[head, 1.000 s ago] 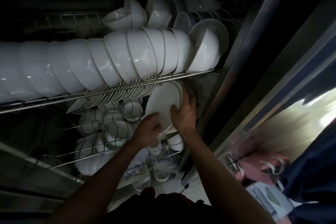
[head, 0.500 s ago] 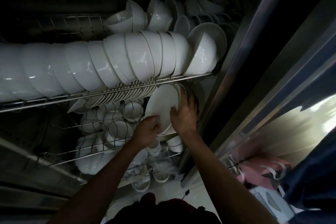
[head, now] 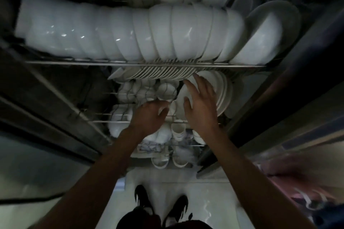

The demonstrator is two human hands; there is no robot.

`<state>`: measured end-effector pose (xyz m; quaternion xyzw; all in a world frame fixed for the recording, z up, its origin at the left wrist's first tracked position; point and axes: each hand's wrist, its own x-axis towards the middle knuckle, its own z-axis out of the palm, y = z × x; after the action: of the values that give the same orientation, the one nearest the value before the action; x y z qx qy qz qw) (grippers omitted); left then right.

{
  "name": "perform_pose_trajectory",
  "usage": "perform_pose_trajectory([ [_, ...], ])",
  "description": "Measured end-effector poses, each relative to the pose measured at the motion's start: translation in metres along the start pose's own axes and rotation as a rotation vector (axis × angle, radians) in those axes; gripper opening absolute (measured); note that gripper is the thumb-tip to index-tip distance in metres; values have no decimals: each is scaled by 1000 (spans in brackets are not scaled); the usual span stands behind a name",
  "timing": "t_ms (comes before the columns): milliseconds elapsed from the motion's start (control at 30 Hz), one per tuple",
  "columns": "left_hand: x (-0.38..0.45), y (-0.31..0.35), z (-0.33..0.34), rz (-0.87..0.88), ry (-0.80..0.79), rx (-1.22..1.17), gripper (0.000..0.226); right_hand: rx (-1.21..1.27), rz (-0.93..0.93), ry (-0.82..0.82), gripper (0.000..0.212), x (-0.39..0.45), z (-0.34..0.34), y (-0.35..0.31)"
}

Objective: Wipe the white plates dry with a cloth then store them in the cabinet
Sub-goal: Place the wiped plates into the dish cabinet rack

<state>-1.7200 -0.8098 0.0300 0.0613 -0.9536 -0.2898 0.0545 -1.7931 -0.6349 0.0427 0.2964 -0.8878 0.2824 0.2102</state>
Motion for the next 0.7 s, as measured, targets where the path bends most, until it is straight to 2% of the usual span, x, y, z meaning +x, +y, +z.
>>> perform_pose_trajectory([
  [200, -62, -22, -41, -126, 123, 175, 40, 134, -223, -276, 47, -1, 29, -42],
  [400, -148, -56, -77, -340, 121, 216, 36, 253, -307, -511, 46, -30, 55, -115],
  [533, -237, -72, -100, -479, 174, 262, 32, 307, -388, -661, 45, -65, 60, -181],
  [633, -323, -81, -118, -593, 204, 307, 39, 325, -496, -713, 44, -108, 56, -244],
  [700, -380, -84, -128, -657, 246, 311, 35, 330, -559, -758, 45, -140, 52, -284],
])
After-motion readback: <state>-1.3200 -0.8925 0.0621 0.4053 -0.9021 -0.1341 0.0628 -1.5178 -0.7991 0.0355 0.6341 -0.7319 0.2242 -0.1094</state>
